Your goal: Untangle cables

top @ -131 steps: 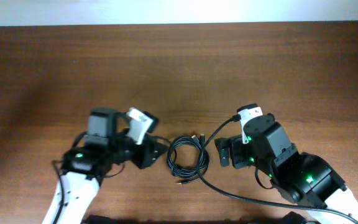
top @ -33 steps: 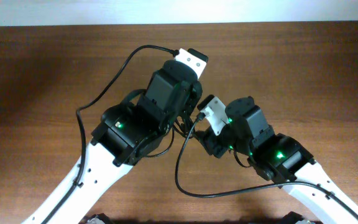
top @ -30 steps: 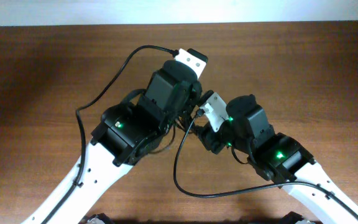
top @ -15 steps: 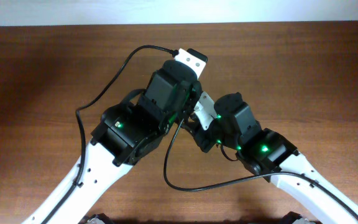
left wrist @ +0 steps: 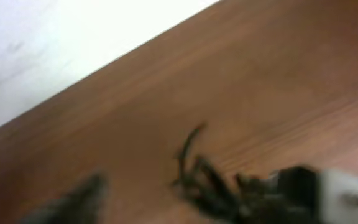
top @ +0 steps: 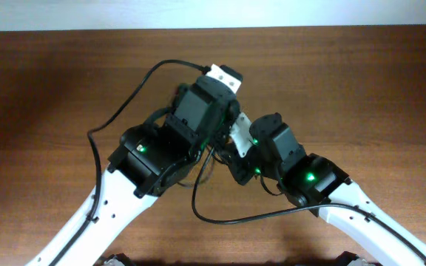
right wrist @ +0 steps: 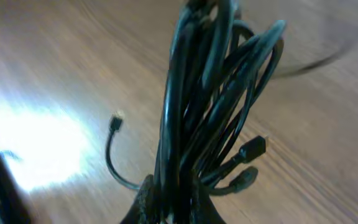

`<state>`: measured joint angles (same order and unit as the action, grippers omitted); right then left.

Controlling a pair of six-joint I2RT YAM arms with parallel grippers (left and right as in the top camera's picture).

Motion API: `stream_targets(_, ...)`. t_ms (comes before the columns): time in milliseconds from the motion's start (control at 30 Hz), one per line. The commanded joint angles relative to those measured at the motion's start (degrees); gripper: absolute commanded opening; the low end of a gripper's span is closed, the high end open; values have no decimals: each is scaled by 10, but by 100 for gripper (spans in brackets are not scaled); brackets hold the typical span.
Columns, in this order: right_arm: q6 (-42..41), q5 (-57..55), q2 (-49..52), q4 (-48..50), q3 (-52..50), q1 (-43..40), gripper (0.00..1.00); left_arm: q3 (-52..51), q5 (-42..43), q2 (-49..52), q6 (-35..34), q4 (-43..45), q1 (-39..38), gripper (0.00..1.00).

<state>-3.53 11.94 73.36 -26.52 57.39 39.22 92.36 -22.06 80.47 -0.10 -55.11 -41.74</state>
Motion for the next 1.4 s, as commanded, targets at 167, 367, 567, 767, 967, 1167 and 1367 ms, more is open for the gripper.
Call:
stream_targets(167, -4, -128, -88, -38, 2, 5, 4, 7, -62, -2, -34, -76, 16, 100)
stream_targets(367, -4, -150, -211, -47, 2, 5, 4, 7, 144, -2, -37, -67, 19, 58)
stream_targets(567, -1, -155, -219, -81, 2, 5, 4, 7, 303, -2, -30, 66, 22, 56)
stream_targets(767, 1, -157, -219, -81, 2, 5, 4, 7, 303, -2, -31, 80, 33, 55)
stream_targets(967, 0, -172, -219, -81, 2, 5, 4, 7, 328, 30, -31, 80, 33, 22)
stream_targets(1167, 1, -172, -219, -91, 2, 5, 4, 7, 329, 62, -31, 107, 33, 28)
stream_targets(1367, 0, -172, -219, -93, 2, 5, 4, 7, 350, 63, -31, 113, 33, 23)
